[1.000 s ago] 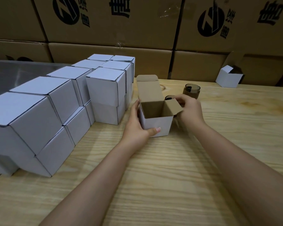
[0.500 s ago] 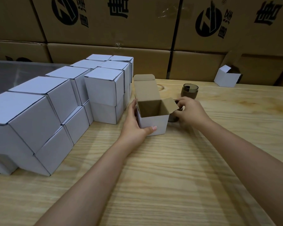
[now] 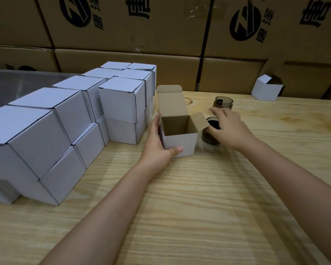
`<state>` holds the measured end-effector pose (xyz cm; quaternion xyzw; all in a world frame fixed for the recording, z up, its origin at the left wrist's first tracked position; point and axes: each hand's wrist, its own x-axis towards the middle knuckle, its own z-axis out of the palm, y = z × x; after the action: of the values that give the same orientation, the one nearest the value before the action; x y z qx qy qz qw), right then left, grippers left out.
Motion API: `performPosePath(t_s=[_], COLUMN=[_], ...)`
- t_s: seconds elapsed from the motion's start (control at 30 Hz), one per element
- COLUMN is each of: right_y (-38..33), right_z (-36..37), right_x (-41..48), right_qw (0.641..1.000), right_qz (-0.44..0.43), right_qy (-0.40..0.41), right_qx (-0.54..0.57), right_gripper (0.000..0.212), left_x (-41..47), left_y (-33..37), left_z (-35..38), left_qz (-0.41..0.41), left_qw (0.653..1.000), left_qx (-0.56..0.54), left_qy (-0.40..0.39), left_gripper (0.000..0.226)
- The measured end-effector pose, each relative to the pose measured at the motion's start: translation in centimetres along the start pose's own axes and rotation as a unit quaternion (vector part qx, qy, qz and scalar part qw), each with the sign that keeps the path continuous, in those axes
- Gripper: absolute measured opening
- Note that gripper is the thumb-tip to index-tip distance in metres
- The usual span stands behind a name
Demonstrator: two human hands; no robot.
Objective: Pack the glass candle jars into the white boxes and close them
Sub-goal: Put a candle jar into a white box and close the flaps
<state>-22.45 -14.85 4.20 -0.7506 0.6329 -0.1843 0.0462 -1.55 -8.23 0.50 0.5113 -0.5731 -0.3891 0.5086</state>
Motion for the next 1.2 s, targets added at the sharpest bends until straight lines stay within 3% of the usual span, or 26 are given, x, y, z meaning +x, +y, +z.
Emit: performPosePath(t_s=[0.1, 0.33, 0.47, 0.6, 0.83, 1.2], right_y=[-0.4, -0.1, 0.2, -0.4, -5.0, -7.2], right_z=[0.6, -1.1, -4.1, -7.9, -9.2, -5.4], right_x=[0.0, 0.5, 0.9, 1.1, 0.7, 0.1], right_qw=[0.996, 0.995, 0.966, 0.948, 0.942, 0.933], right_qz=[0.053, 0.04, 0.037, -0.051, -0.204, -0.241], right_qy=[0.028, 0.014, 0.026, 0.037, -0.138, -0.221], right_qx=[-0.073, 0.087, 0.254, 0.312, 0.227, 0.154], right_gripper=[0.065, 0.05, 0.04, 0.034, 0.048, 0.048], left_x=[0.1, 0.4, 0.6, 0.7, 0.7, 0.7], left_y=[-0.1, -0.5, -0.8, -1.1, -0.8, -1.0], left_z=[-0.1, -0.3, -0.4, -0.4, -0.5, -0.4], left_qz=[-0.001, -0.008, -0.004, 0.001, -0.001, 0.022], left_qw=[1.0, 1.0, 0.999, 0.999, 0.998, 0.998], left_qx=[0.007, 0.021, 0.025, 0.022, 0.009, -0.009], left_qy=[-0.001, -0.018, -0.035, -0.041, -0.058, -0.057], left_gripper=[0.097, 0.094, 0.092, 0.09, 0.089, 0.089])
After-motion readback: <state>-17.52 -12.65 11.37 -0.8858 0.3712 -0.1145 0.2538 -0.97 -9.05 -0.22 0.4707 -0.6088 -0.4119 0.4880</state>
